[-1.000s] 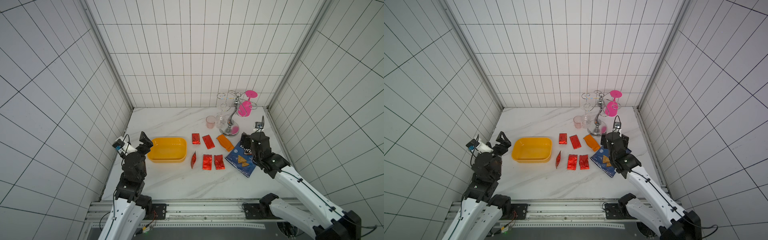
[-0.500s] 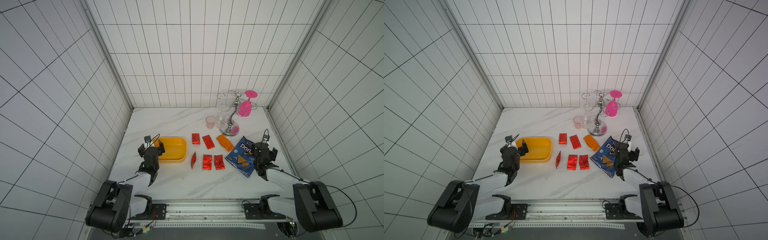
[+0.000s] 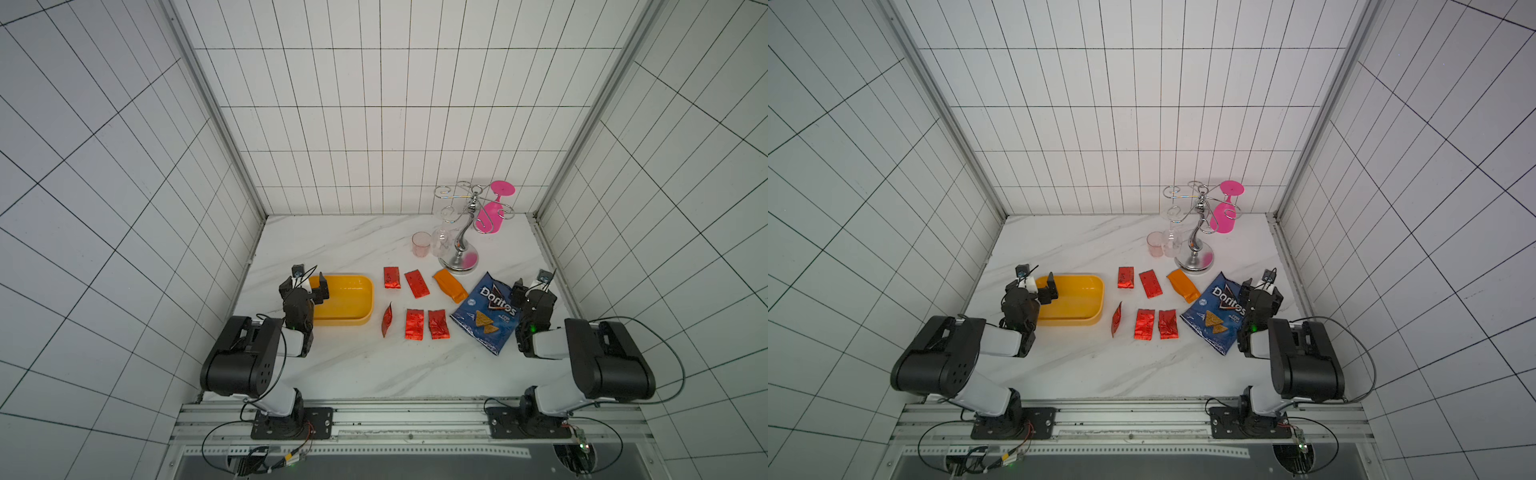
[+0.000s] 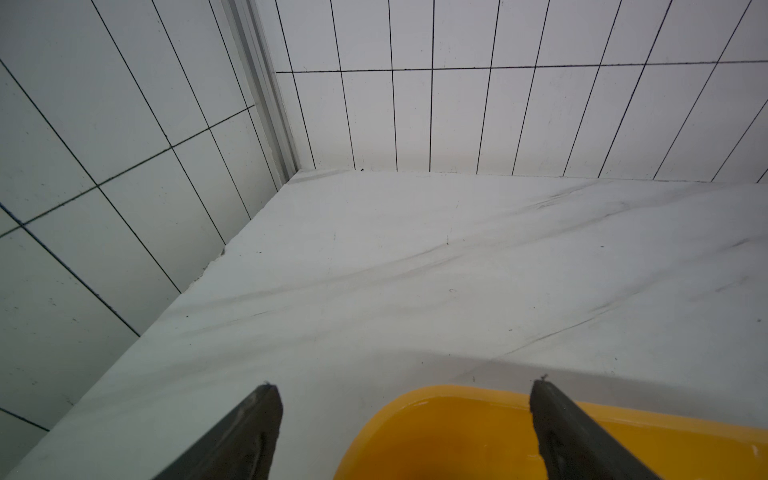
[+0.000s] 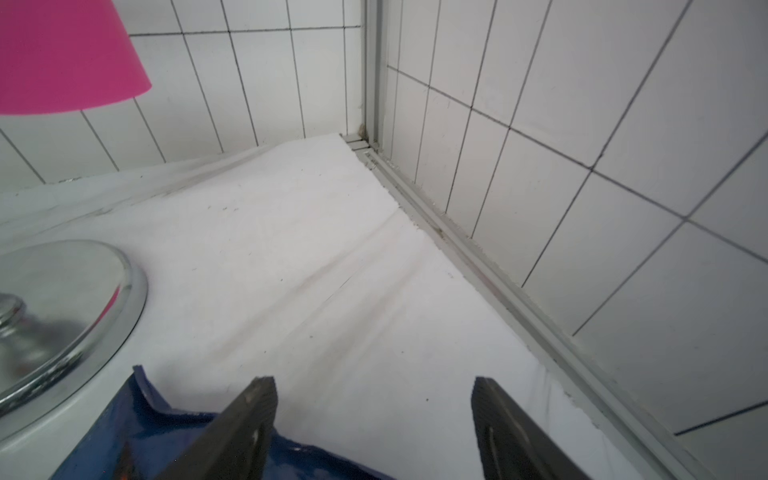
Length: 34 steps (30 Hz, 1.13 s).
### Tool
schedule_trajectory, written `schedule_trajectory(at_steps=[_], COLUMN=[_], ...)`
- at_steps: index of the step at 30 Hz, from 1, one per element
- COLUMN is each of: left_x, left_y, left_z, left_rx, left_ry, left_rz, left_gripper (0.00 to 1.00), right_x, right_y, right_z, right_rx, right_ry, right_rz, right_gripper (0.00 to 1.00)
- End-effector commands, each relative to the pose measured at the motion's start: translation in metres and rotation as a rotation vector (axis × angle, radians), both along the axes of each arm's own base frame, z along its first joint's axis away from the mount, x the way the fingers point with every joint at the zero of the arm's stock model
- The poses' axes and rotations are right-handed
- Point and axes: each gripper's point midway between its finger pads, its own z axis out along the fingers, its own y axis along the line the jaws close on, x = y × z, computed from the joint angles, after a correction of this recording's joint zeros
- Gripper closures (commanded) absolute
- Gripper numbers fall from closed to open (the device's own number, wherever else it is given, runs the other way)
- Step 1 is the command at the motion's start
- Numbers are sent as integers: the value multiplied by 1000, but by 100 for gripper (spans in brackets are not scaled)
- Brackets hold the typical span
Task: Take the tea bags out of the storage box
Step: Reset both arms
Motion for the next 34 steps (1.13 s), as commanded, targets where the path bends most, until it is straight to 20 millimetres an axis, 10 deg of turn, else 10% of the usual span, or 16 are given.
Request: schedule_trajectory(at_steps=[1,6,34], left_x=[14,26,27], left_y=[-3,6,6], left_z=[10,6,6], left_rx=[-33,-90,-90], left_ry=[-7,56,56], left_rz=[-27,-19,-19], left_gripper=[2,2,2], right_x=[22,23,29], right_y=[7,6,14], right_z=[11,8,6], right_rx=[36,47,25], right_ry=[-10,9,61], right_rz=[80,77,103], right_gripper=[25,1,1])
